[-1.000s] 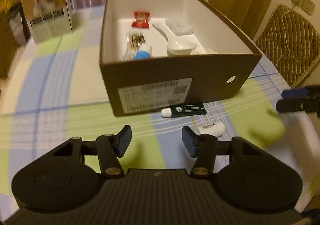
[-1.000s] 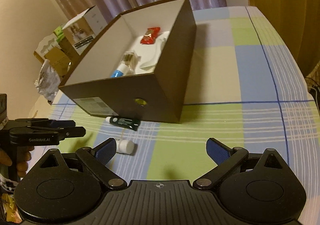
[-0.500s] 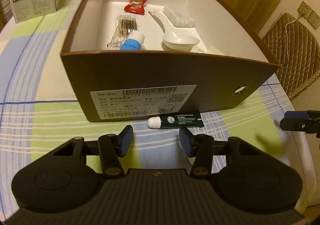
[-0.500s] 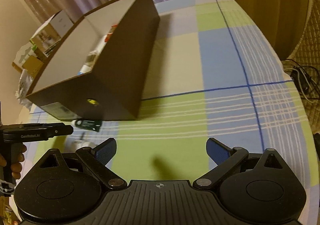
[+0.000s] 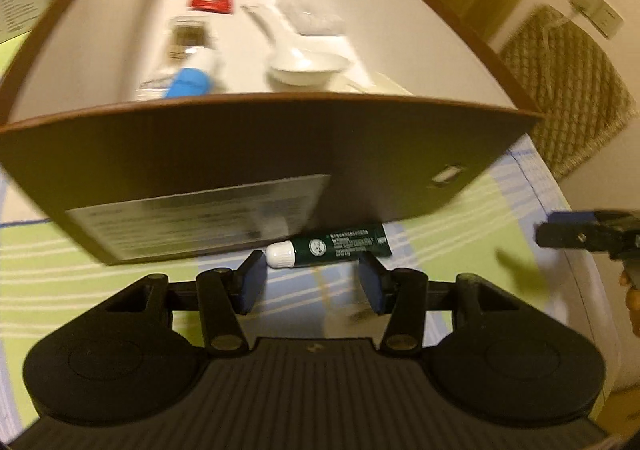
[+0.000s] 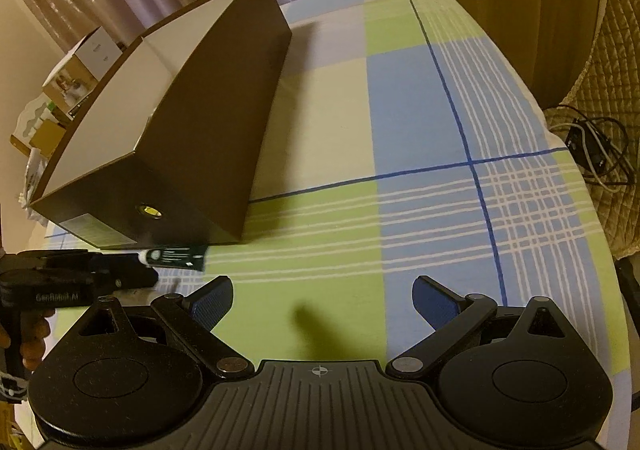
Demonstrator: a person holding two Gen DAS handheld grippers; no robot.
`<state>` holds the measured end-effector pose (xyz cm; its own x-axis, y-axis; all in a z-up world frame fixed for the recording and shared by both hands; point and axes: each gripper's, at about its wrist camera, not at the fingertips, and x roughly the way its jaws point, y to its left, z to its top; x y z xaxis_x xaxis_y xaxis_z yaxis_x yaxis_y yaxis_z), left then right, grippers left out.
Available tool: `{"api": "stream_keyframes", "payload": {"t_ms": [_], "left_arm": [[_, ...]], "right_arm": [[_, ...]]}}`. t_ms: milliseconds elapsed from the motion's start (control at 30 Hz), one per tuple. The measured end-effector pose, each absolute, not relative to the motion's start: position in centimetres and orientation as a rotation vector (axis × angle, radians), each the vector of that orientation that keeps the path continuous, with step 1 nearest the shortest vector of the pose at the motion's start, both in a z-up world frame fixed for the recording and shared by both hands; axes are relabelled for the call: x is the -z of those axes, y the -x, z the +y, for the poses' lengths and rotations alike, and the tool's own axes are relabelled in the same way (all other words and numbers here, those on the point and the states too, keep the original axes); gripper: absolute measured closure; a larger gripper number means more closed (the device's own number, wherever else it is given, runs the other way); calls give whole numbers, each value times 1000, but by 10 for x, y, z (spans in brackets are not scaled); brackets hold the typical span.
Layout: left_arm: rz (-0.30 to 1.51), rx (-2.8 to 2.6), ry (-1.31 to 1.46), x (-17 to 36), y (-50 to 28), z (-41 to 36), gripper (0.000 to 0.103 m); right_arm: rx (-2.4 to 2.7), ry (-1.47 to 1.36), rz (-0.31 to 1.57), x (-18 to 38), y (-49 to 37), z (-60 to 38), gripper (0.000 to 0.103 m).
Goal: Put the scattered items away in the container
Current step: 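Grasp the dark green tube on the table with the right tool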
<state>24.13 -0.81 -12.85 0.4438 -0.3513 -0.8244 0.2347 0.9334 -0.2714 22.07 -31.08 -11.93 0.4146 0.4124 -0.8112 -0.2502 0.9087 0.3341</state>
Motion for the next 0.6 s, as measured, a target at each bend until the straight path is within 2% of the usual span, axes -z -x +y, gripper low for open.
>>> {"api": "stream_keyframes", "payload": {"t_ms": [600], "left_arm": [[1039,600,6,123,-237,-58,57]], "right_arm": [[-377,-205,1071,119,-214,-331,1]]}}
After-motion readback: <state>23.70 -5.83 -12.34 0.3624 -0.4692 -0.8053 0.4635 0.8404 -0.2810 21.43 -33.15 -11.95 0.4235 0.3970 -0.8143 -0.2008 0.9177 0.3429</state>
